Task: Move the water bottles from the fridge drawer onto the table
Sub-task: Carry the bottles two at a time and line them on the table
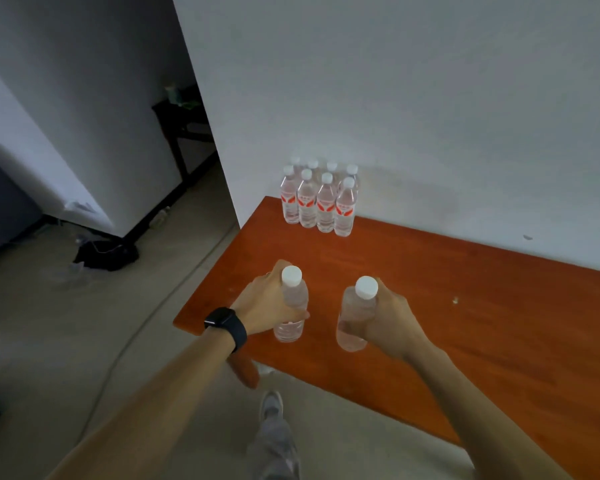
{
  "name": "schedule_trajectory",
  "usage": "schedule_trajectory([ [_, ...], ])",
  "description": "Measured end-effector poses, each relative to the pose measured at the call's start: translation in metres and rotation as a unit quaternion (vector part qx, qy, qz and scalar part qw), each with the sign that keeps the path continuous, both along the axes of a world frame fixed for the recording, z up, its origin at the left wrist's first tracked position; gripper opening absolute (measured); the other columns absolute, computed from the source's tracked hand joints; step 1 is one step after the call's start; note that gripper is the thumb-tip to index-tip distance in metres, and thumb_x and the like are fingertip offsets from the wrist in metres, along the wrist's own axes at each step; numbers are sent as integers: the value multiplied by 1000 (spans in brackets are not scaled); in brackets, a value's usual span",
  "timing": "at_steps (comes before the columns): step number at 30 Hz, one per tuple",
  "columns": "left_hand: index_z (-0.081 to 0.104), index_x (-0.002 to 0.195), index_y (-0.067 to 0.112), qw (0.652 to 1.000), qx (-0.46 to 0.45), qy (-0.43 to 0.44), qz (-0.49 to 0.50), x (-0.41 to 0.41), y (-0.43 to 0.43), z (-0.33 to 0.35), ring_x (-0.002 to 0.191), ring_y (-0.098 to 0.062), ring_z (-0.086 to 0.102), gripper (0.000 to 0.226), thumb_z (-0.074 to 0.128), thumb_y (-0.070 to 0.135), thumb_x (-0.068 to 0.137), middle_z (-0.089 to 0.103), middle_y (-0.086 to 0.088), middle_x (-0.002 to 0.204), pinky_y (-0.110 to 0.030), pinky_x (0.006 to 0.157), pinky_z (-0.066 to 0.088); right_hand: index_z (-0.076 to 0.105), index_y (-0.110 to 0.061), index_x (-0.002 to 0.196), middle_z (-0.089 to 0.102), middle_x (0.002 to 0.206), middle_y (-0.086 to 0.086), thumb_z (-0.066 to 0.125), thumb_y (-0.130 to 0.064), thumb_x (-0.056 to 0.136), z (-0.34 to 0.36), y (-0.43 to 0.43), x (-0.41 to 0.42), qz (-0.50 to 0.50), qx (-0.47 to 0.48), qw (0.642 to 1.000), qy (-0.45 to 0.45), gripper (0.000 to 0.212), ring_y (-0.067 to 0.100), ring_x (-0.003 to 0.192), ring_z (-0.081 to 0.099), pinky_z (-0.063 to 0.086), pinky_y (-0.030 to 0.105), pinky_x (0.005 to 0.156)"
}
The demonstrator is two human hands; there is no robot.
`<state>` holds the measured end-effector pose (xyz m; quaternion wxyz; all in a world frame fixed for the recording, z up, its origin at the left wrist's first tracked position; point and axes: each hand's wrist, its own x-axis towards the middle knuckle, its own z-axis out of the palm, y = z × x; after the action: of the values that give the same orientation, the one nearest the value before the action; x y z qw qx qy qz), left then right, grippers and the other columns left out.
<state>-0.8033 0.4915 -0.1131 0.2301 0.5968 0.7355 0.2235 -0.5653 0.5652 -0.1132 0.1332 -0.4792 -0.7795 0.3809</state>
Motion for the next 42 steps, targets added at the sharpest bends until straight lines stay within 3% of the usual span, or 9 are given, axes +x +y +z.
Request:
schedule_trajectory([
  [5, 37, 123, 30, 999, -29, -3, -30, -73, 79, -19, 84, -14, 67, 70, 84, 44, 75, 62, 10, 97, -25, 69, 59, 44, -33, 126, 60, 113, -16, 91, -40, 67, -27, 64, -75, -27, -28, 999, -12, 75, 11, 103, 63, 57, 37, 92],
  [12, 42, 121, 26, 995, -69, -4, -69, -171, 180, -38, 91, -20, 67, 64, 84, 43, 76, 66, 2, 105, -34, 76, 61, 46, -39, 117, 58, 112, -18, 91, -37, 65, -49, 146, -174, -70, -38, 996, -31, 69, 12, 108, 61, 54, 35, 93],
  [16, 47, 122, 26, 994, -72, -29, -71, -208, 225, -58, 103, -19, 65, 66, 87, 42, 72, 65, 2, 113, -41, 88, 59, 44, -41, 132, 46, 140, -8, 88, -45, 68, -65, 179, -214, -100, -23, 992, -74, 78, 17, 124, 52, 50, 39, 96],
  [18, 51, 125, 29, 995, -70, -19, -61, -221, 248, -69, 110, -19, 63, 66, 86, 46, 72, 64, 3, 121, -41, 91, 57, 44, -40, 134, 48, 138, -7, 85, -49, 71, -74, 197, -233, -125, -20, 988, -87, 76, 17, 121, 54, 50, 36, 92],
  [26, 48, 130, 32, 998, -30, -44, -30, -236, 315, -97, 93, -15, 67, 61, 82, 40, 80, 69, 7, 105, -22, 68, 50, 41, -24, 141, 52, 143, -2, 81, -27, 82, -95, 248, -286, -137, 61, 987, -58, 72, 21, 126, 55, 54, 38, 92],
  [33, 31, 132, 41, 993, -31, -110, -20, -238, 336, -114, 84, -11, 66, 82, 87, 36, 72, 62, 18, 95, -15, 59, 48, 38, -29, 131, 64, 110, -13, 77, -29, 83, -110, 271, -306, -198, 35, 979, -17, 62, 13, 90, 68, 41, 9, 61],
  [36, 27, 131, 41, 989, -35, -143, 12, -244, 340, -122, 96, -20, 67, 90, 90, 44, 67, 66, 7, 117, -30, 71, 57, 34, -27, 137, 64, 123, -7, 83, -30, 79, -120, 274, -305, -195, 33, 980, -8, 76, 19, 104, 68, 57, 31, 81],
  [38, 27, 135, 39, 987, -49, -150, -1, -249, 341, -125, 108, -21, 65, 93, 90, 47, 67, 63, 4, 129, -30, 76, 56, 33, -27, 142, 60, 134, -5, 84, -35, 78, -124, 274, -301, -188, 21, 982, 0, 82, 22, 119, 62, 56, 44, 94],
  [42, 34, 142, 32, 982, -81, -167, -30, -251, 341, -137, 121, -21, 61, 85, 86, 44, 75, 61, 6, 135, -26, 84, 47, 17, -32, 151, 52, 146, -2, 84, -44, 78, -130, 274, -294, -172, -37, 984, -3, 100, 25, 127, 57, 55, 50, 97],
])
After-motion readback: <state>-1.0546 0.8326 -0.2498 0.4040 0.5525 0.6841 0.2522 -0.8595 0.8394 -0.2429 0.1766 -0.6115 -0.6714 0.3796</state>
